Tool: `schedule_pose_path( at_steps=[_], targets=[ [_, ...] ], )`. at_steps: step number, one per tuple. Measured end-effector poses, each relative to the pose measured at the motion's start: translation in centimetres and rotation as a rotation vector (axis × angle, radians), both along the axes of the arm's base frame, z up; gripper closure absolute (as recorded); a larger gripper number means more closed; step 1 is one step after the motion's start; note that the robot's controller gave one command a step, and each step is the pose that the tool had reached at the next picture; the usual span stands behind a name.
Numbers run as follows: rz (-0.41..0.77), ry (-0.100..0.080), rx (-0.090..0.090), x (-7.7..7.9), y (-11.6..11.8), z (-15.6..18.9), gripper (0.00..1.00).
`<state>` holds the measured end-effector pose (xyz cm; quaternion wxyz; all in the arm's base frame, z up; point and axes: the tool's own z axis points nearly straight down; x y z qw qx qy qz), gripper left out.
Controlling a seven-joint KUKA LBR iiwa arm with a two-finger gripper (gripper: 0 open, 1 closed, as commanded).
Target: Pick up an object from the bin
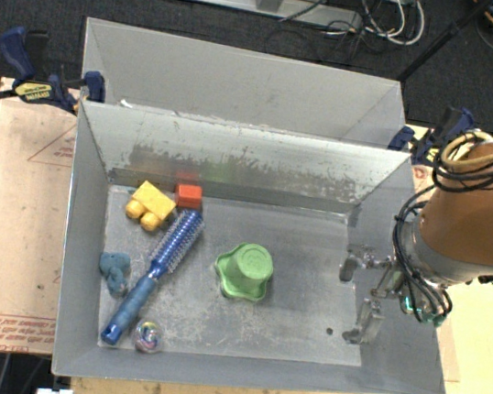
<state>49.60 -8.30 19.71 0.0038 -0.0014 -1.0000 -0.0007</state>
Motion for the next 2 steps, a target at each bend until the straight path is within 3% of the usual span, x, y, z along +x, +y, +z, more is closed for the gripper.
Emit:
schedule_pose_path(
  at_steps=[1, 2],
  targets=[
    [0.492, -0.012, 0.000, 0.1, 2.1, 2.7, 0.00],
    [0.506, -0.005, 0.006, 2.4, 5.7, -4.1, 0.00]
  ],
)
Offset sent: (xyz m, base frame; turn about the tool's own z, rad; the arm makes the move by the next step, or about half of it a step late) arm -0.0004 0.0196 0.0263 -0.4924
